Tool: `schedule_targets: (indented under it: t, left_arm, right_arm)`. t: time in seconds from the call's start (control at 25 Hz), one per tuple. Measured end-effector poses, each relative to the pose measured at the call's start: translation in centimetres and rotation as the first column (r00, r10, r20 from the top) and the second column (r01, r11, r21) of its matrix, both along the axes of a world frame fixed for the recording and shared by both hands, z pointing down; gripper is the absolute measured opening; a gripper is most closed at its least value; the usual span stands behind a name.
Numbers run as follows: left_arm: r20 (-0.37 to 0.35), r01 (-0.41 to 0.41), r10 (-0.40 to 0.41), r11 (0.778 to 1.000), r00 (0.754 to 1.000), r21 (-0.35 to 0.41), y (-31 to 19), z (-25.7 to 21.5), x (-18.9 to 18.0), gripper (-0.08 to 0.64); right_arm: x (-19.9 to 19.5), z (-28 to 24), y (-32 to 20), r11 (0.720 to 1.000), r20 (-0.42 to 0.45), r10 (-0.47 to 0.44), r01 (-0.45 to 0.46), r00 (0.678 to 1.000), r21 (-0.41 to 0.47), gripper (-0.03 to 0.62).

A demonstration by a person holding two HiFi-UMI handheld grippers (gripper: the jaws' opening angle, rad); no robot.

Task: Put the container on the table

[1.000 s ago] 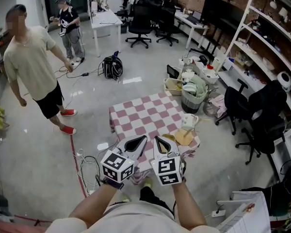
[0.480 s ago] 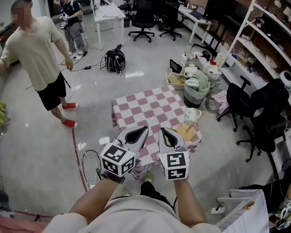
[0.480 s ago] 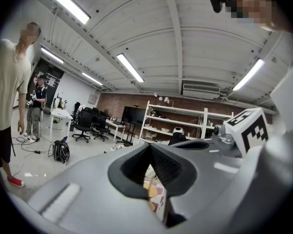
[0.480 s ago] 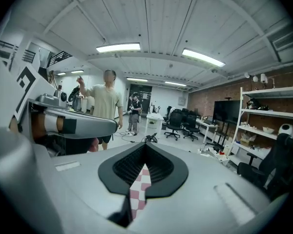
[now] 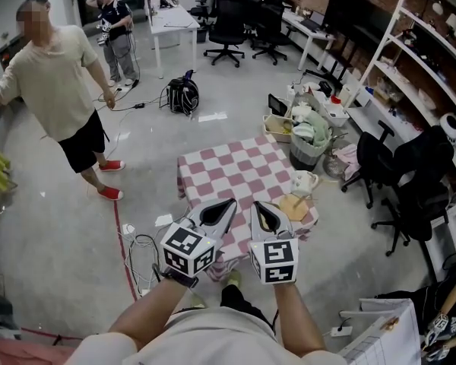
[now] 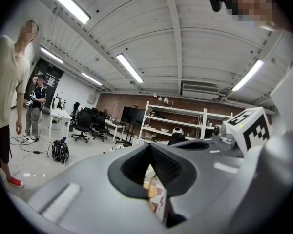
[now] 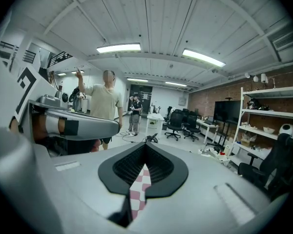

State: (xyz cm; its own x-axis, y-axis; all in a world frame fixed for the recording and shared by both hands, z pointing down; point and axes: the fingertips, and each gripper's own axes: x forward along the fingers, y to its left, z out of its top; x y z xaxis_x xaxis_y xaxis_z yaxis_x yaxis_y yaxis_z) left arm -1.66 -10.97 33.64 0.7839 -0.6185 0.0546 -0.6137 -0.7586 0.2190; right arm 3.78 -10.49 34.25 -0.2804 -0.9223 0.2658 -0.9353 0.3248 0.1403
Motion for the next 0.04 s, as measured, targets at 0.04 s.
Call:
schedule_targets:
  t: [0.04]
  left_arm:
    - [0.001, -0.001, 0.001, 1.0, 1.0, 0.002, -0.1, 0.12, -0.02, 0.005]
  right_arm:
    - [-0.09, 0.12, -0.1, 1.0, -0.001, -0.001, 0.001, 1.0, 0.001, 0.009]
